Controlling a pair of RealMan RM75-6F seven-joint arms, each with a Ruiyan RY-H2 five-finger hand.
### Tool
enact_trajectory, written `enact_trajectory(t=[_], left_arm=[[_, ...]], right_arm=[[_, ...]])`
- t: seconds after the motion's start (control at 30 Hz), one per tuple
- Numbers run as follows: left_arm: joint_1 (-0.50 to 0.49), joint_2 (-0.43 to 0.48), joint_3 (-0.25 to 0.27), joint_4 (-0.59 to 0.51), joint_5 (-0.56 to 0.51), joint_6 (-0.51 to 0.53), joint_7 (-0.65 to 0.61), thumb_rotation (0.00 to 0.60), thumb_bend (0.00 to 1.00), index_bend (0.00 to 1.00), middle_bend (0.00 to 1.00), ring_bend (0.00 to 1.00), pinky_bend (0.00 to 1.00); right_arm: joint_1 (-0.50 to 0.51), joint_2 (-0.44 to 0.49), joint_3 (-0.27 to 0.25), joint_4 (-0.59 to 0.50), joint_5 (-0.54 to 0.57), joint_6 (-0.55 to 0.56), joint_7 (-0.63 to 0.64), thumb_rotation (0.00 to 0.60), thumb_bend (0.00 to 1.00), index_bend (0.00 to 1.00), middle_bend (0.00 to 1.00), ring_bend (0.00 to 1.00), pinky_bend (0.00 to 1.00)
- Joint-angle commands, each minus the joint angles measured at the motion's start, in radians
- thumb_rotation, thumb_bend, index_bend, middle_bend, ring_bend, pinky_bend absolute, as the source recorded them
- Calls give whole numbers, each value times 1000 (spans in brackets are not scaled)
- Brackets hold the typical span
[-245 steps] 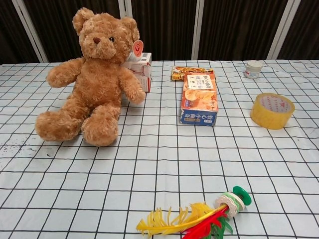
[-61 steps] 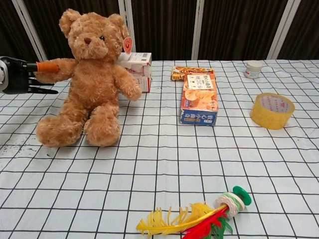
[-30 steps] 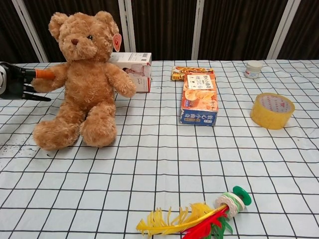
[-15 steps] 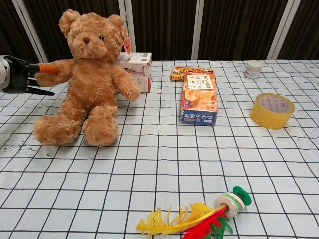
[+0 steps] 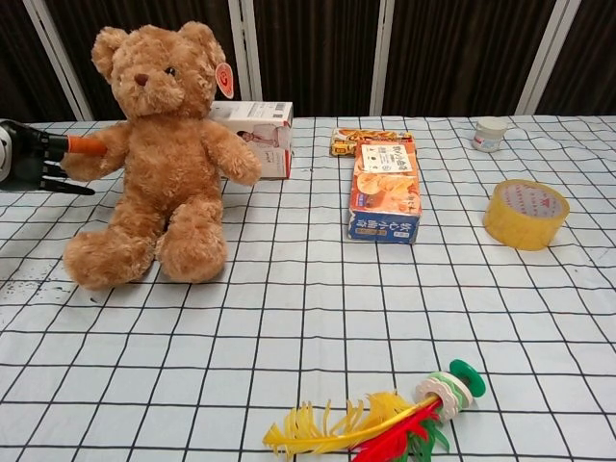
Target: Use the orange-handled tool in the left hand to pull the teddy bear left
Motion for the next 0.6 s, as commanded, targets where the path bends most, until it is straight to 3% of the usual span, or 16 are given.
enact_trajectory(t=[0.03,0.6], left_arm=[[1,10,-14,-14,8,2,0,600,559,469,420,45,161],[15,9,-17,-24,9,-12,10,600,502,402,375,40,161]], right_arm=[[0,0,-1,0,-1,0,-2,600,367,31,116,193,62],[-1,0,-1,0,-3,2,-1,600,367,31,116,193,62]])
